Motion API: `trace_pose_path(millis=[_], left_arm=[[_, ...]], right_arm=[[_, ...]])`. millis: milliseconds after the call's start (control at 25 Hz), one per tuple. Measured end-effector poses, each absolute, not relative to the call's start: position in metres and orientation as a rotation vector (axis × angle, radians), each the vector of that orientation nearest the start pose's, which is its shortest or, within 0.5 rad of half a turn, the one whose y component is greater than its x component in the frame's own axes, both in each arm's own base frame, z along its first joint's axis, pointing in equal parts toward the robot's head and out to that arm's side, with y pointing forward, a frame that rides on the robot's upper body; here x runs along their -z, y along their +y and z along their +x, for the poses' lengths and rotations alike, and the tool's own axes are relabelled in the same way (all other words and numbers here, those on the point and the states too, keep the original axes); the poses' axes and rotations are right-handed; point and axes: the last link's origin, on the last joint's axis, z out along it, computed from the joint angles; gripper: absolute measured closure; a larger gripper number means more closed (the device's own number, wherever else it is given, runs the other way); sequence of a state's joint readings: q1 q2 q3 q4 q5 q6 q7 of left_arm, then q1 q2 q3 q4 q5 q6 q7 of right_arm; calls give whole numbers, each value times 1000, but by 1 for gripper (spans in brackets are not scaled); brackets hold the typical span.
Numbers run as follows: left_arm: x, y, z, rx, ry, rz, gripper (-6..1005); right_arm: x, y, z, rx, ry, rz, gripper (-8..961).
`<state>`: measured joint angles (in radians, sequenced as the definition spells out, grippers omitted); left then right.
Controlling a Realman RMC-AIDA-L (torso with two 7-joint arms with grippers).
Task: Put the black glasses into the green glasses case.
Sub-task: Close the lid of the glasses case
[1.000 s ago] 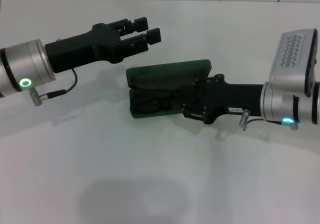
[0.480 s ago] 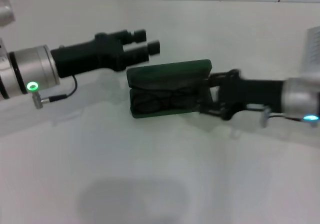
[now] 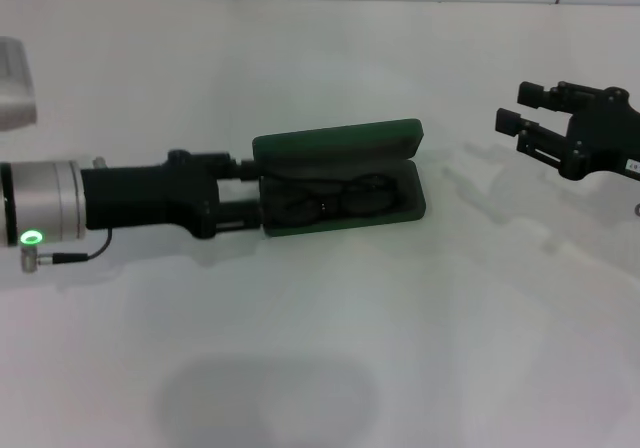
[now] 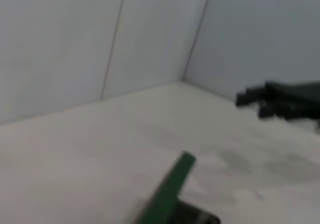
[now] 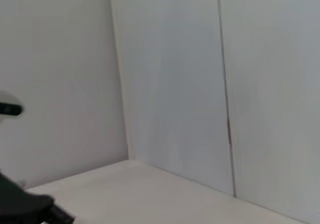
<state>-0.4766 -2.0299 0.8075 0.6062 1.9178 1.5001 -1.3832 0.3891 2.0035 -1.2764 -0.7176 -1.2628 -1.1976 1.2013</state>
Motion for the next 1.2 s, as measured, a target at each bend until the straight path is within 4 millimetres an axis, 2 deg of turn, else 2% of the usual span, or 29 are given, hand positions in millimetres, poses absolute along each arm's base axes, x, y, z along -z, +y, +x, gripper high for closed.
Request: trace_pose_path(millis=[240, 440, 600, 960, 1200], left_arm=[[12, 317, -291, 485, -731, -2792, 385], [15, 318, -294, 418, -758, -2793, 386], [18, 321, -295, 401, -773, -2774, 386], [30, 324, -281, 381, -721, -2839, 385], [28, 328, -277, 408, -710, -2826, 385]], right_arm=[[-4, 354, 245, -818, 423, -2455, 521], [-3, 355, 244, -815, 420, -2450, 521], [-2, 355, 244, -812, 414, -2447, 521], [-2, 355, 244, -810, 415, -2448, 521], [-1, 353, 247, -806, 424, -2449, 521]])
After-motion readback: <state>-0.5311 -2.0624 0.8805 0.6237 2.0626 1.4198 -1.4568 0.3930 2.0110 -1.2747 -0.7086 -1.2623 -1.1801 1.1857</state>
